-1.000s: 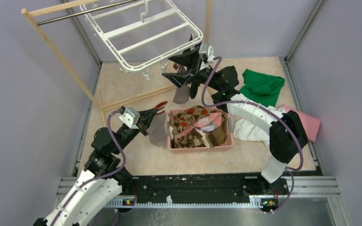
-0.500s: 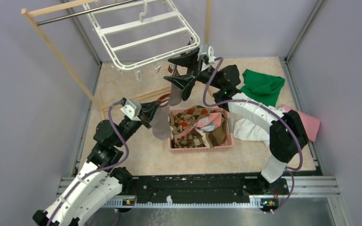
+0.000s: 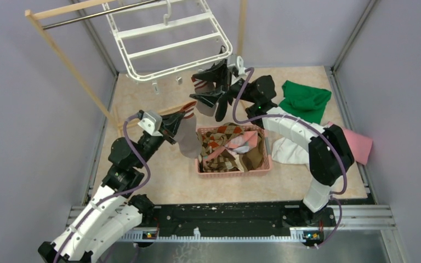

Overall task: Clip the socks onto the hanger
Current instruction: Adjust the sock.

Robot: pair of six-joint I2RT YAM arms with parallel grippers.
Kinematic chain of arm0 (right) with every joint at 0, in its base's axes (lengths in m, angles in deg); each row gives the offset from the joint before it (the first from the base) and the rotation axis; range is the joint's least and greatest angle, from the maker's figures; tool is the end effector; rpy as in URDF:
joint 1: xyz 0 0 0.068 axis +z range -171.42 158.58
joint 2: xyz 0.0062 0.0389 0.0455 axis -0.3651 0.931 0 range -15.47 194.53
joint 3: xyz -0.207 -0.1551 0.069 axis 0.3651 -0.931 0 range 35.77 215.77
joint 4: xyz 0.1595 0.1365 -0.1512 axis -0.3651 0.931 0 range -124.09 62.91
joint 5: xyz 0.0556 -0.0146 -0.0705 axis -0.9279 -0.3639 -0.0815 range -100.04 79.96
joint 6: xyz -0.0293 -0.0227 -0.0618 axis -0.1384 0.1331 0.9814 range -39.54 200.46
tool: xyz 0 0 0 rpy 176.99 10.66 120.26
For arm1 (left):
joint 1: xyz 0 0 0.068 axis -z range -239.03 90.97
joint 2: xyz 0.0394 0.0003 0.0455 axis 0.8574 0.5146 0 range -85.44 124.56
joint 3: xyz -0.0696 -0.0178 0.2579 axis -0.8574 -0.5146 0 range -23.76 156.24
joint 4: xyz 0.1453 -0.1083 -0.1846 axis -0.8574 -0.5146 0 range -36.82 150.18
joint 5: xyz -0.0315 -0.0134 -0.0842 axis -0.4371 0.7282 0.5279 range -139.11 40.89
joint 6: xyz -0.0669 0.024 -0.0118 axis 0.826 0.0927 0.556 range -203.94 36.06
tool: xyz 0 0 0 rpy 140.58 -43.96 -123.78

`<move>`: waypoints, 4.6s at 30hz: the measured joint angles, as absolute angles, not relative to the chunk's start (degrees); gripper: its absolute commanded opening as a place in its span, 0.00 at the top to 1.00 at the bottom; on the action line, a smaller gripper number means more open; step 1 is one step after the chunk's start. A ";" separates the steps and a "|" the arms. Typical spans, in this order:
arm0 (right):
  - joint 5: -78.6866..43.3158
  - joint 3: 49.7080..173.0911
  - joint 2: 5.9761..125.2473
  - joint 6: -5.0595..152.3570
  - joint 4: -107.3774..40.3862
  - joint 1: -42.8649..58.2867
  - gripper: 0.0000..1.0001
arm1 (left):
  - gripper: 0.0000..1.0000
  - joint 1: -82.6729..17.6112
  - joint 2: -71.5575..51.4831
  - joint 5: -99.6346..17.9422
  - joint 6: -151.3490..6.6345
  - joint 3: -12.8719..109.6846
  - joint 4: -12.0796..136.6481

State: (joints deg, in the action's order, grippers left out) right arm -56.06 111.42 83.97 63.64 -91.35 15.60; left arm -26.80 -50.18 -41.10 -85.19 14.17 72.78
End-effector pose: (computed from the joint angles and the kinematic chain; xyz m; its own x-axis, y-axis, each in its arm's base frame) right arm 0.2970 0.2777 0.3897 0.1619 0.3738 -0.9133 -0.9864 0.0889 -0.1385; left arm 0.1446 -0.1008 0.3690 0.2368 -0.1237 -0.9637 0.6367 0.7689 0.0578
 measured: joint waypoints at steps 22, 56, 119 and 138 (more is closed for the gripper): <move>-57.66 115.44 86.79 61.68 -90.78 15.40 0.34 | 1.00 -26.80 -48.78 -47.35 -85.41 15.63 74.03; -64.76 117.28 88.01 55.93 -94.75 15.42 0.37 | 1.00 -26.80 -48.34 -51.70 -81.17 15.90 78.27; -67.47 120.32 89.28 50.42 -99.08 18.83 1.00 | 1.00 -26.80 -51.95 -47.26 -71.16 9.65 91.82; -68.72 120.32 89.28 48.67 -101.05 19.36 0.96 | 1.00 -26.80 -54.75 -49.56 -70.81 8.77 89.87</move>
State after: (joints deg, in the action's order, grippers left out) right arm -68.72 120.32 89.28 48.67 -101.05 19.36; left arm -26.80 -54.75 -49.56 -70.81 8.77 89.87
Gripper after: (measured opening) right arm 0.009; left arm 0.011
